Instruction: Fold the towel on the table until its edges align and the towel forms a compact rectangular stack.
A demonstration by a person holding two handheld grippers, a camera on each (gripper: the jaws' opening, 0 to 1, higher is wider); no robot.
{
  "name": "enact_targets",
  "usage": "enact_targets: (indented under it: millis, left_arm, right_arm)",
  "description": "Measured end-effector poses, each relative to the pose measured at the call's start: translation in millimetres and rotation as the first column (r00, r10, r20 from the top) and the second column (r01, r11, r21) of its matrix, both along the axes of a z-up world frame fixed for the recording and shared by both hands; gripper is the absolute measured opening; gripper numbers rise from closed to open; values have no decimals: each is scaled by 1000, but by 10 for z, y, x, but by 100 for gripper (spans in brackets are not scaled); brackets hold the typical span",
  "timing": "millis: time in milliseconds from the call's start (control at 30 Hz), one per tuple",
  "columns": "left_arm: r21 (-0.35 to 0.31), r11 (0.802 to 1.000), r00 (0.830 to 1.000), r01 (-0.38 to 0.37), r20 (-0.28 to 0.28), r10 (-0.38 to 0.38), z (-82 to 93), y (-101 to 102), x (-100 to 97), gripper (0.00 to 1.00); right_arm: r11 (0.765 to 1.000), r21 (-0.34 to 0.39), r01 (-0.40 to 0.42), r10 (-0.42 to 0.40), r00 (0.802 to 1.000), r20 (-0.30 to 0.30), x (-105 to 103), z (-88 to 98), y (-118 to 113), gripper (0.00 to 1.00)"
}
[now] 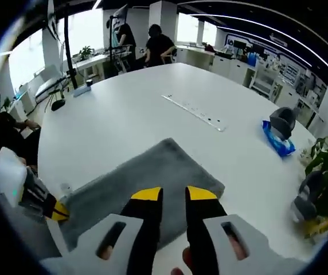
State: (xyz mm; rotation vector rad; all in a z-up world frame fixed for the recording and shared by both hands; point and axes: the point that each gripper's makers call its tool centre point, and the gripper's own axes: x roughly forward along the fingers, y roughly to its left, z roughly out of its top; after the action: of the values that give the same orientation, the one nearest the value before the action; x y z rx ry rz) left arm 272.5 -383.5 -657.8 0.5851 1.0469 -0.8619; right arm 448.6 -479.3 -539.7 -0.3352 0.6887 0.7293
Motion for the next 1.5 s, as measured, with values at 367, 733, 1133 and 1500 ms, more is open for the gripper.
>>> enact_targets:
  millis: [367,733,1133,1500]
  left_arm:
    - [-42,999,1000,14,10,-14,4,10,-5,1]
    - [-107,994,997,-5,70,13,22,27,-19,1]
    - [-154,986,994,60,97,-45,26,20,-12,1]
    - [-193,947,955,259,195,-222,121,7,-46,7]
  right_arm:
    - [995,97,25,-23,1000,-19,-901,-9,159,24]
    - [996,89,31,-19,991,-131,-1557,-523,120,23]
    - [995,95,-31,55,965,-256,-1939,-785,238,24]
    - [995,2,-103,98,942,-320,-2140,-1057,149,26]
